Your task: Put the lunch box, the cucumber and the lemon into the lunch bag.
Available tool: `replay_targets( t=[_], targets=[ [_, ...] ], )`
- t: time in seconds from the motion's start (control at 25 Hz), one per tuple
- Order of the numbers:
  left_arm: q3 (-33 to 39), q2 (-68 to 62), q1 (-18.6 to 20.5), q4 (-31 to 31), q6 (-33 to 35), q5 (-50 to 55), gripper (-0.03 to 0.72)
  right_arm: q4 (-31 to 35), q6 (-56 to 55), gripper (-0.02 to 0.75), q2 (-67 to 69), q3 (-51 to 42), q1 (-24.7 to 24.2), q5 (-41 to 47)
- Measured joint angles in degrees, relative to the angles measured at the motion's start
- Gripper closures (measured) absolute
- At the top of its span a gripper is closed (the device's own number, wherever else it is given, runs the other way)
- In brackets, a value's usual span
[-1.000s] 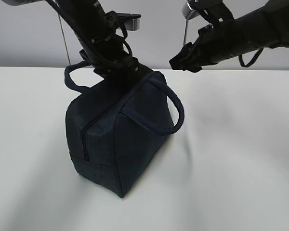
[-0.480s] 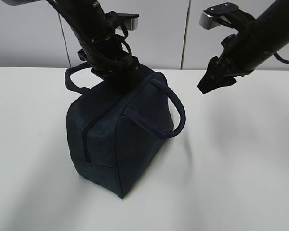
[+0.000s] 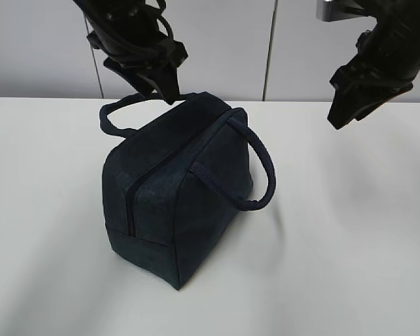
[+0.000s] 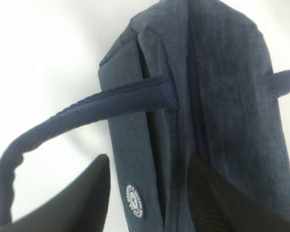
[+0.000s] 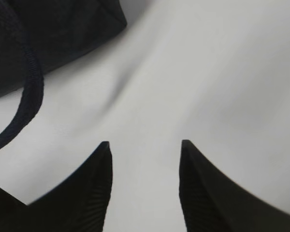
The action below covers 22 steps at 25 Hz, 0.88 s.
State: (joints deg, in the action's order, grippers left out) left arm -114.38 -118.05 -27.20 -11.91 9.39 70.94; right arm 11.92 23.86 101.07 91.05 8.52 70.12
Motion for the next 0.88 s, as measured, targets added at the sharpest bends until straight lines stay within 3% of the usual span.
replay_targets(
  t=[0.4,0.88],
  targets=[
    [1.02,9.32,0.00,1.72,-2.53,0.22,0.329,-3.25,-8.56,0.397,-6.10,0.00,0.00,0.31],
    [16.41,30.65,0.00,1.82,-2.72,0.64,0.329,-3.28,-10.80,0.397,-21.66,-4.94,0.00,1.34]
  ],
)
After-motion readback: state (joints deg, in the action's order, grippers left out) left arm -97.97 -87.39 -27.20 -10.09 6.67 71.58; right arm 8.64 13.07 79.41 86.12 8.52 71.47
